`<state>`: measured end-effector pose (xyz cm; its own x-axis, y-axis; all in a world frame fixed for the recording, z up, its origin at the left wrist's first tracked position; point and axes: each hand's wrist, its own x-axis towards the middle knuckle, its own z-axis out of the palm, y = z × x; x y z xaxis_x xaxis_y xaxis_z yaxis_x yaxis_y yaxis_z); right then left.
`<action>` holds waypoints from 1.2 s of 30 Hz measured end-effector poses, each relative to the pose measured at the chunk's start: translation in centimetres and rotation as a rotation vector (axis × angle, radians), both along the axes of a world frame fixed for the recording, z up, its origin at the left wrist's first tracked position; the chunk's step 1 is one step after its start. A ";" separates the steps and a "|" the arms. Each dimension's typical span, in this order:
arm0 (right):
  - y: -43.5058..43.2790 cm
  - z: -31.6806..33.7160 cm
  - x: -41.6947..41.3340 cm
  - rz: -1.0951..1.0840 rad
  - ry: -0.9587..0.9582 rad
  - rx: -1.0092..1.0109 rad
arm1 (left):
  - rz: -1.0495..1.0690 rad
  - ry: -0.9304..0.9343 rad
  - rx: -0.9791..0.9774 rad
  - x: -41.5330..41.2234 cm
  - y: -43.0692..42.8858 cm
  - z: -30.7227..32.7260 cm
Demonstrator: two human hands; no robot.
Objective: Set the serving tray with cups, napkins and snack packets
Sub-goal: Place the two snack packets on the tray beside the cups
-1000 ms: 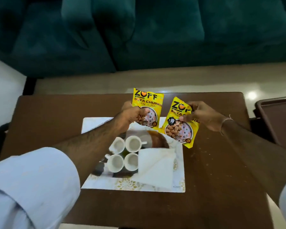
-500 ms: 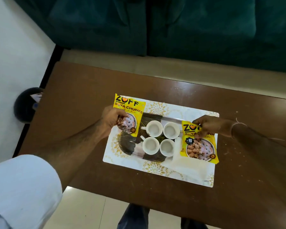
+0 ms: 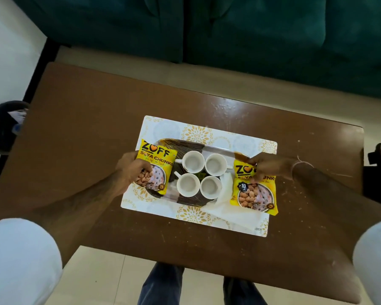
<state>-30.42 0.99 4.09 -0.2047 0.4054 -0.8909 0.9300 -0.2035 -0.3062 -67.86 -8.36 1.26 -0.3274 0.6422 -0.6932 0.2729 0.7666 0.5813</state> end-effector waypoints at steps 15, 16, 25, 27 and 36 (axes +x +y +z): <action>0.9 0.9 4.2 -0.442 0.069 0.019 | -0.335 0.626 0.169 3.7 -0.4 -1.7; 1.0 1.0 4.5 -0.462 0.074 0.033 | -0.312 0.673 0.244 4.4 -0.3 -1.2; 1.2 1.3 6.9 -0.549 0.079 -0.024 | -1.216 0.397 0.841 20.0 1.7 3.2; 1.3 1.4 7.3 -0.567 0.085 -0.004 | -1.486 0.518 0.741 22.3 2.0 2.1; 1.4 1.2 8.6 -0.579 0.135 0.025 | -1.605 0.797 0.614 24.8 1.3 0.5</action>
